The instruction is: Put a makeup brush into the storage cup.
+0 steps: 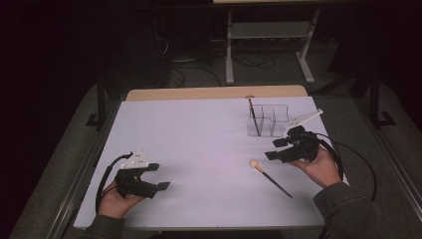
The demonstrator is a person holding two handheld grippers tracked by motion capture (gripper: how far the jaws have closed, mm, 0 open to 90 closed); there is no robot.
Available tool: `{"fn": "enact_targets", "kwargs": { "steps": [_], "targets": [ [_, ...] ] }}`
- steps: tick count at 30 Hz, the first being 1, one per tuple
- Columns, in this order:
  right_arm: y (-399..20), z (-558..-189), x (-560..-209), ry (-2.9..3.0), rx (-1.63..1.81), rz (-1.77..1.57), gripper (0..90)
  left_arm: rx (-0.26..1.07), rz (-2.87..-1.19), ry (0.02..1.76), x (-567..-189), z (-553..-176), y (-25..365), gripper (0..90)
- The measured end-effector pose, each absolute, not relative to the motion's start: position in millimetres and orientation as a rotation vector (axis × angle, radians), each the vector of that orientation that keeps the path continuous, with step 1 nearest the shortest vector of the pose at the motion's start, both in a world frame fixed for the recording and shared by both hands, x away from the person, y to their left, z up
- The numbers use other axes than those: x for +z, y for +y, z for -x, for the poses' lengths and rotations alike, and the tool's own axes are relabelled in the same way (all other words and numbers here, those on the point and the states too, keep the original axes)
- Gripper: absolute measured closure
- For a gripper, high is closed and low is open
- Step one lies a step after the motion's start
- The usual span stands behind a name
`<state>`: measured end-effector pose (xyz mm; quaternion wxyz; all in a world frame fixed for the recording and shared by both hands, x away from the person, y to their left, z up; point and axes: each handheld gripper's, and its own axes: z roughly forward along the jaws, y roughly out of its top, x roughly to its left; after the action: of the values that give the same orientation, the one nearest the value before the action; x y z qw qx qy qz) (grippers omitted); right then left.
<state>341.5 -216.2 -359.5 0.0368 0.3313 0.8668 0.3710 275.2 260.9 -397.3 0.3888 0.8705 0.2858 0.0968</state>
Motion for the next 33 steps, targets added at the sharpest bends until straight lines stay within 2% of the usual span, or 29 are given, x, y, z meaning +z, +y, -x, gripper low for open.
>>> {"fn": "enact_targets", "kwargs": {
  "steps": [33],
  "targets": [
    [-209,-331,-382,2.746,0.990,-1.029,43.4,0.254,-2.215,0.720,-396,-273,261,23.3]
  ]
}}
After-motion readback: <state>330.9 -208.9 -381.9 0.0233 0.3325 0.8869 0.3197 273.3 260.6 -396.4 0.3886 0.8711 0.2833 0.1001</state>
